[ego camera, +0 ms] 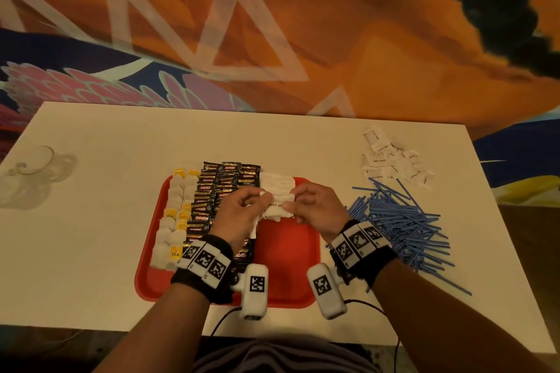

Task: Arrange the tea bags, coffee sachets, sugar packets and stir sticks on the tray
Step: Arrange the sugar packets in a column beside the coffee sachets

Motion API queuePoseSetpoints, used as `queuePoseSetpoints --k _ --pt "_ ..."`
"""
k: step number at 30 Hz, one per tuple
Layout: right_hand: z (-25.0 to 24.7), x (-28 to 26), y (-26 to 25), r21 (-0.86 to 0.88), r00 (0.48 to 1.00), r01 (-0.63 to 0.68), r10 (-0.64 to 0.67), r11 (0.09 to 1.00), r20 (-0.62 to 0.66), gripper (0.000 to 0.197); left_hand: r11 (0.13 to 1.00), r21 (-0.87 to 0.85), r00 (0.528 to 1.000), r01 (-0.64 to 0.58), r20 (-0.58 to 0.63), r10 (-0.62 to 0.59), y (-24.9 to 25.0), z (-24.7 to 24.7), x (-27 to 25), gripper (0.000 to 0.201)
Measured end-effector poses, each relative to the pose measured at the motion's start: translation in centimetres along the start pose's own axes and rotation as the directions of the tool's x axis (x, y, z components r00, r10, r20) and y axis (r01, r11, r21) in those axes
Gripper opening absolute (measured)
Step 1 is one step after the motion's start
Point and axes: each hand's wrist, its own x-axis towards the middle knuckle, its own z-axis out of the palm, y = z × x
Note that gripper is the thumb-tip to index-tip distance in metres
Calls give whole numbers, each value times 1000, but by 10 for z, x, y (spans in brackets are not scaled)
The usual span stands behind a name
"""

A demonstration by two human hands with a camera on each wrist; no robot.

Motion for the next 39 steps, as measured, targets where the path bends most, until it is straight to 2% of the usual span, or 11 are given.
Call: queuePoseSetpoints --k 3,6,8,10,12,16,21,25,29,35,39 --pt "1 2 2 22 1000 -10 10 1000 -24 19 999 7 996 -41 -80 42 -2 2 3 10" --pt "4 1 3 14 995 -76 75 997 70 28 998 26 992 -53 -115 55 -8 1 6 14" --pt "4 4 6 -24 997 -59 60 998 53 29 1000 16 998 -7 -67 8 -8 -1 6 6" --pt "2 8 8 -14 999 -49 49 999 -5 29 995 92 999 28 28 -31 -11 -4 5 19" --pt "-1 12 11 -10 998 -63 63 998 -13 28 982 189 997 21 65 -34 -12 -6 5 14" --pt "-2 18 20 -118 996 -87 90 989 22 22 967 249 997 60 36 -72 -21 -10 7 8" --pt "-9 25 37 -272 993 -110 116 956 6 22 968 196 987 159 -8 -161 -36 -17 10 2" --pt "-19 30 59 -421 986 -151 169 894 4 8 947 231 975 222 -57 -215 -48 -25 13 2" --pt "-20 44 87 -502 973 -219 223 837 -54 11 939 219 962 267 -115 -247 -55 -33 14 7" --pt "-5 71 100 -362 966 -258 228 896 -124 19 933 180 946 311 -151 -287 -65 -48 11 11" --pt "-1 88 102 -540 953 -298 208 787 -222 19 934 164 939 318 -193 -286 -64 -56 8 12"
